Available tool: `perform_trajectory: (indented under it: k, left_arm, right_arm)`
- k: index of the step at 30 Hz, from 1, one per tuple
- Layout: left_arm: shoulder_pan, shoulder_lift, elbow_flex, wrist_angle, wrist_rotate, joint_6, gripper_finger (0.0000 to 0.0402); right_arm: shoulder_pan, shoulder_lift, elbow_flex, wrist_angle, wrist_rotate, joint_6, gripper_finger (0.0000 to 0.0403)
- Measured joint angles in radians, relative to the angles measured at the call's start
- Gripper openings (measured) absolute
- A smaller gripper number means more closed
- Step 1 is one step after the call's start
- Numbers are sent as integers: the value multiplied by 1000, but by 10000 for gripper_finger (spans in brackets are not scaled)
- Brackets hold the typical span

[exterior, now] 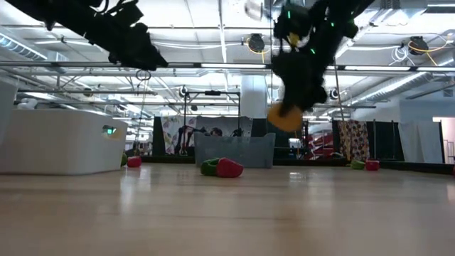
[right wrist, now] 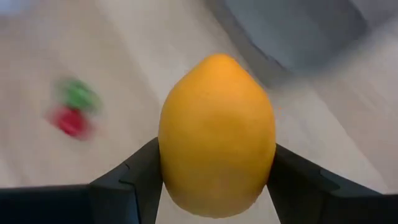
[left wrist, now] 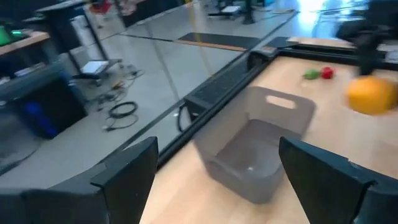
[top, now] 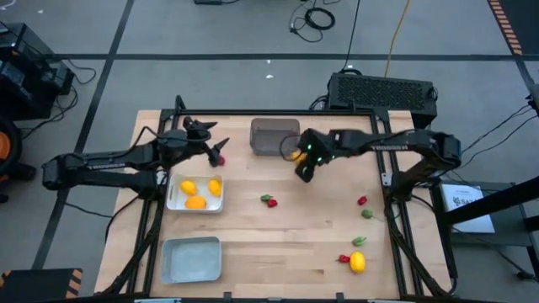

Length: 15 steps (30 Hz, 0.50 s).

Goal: Sort produce into baskets
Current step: Put the lemon into the white bin

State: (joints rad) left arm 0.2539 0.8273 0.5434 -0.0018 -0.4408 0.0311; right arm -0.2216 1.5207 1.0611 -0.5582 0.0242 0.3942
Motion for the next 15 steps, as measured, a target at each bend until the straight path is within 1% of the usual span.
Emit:
perform_trajectory:
  k: [3, 6, 10, 13, 15]
  left_arm:
    - [3, 21, 0, -19, -66, -23, 341]
    - [3, 36, 0, -42, -133, -40, 341]
    - [5, 42, 0, -79, -283, -83, 341]
    - [13, 42, 0, -125, -414, -152, 341]
    - [23, 42, 0, -158, -462, -186, 341]
  right_arm:
    - [83, 24, 0, 245, 21, -9, 223]
    - [158, 80, 0, 545, 88, -71, 223]
    - [223, 192, 1, 909, 100, -153, 224]
    - [250, 293, 10, 1127, 101, -180, 224]
    - [257, 362, 41, 1221, 101, -182, 224]
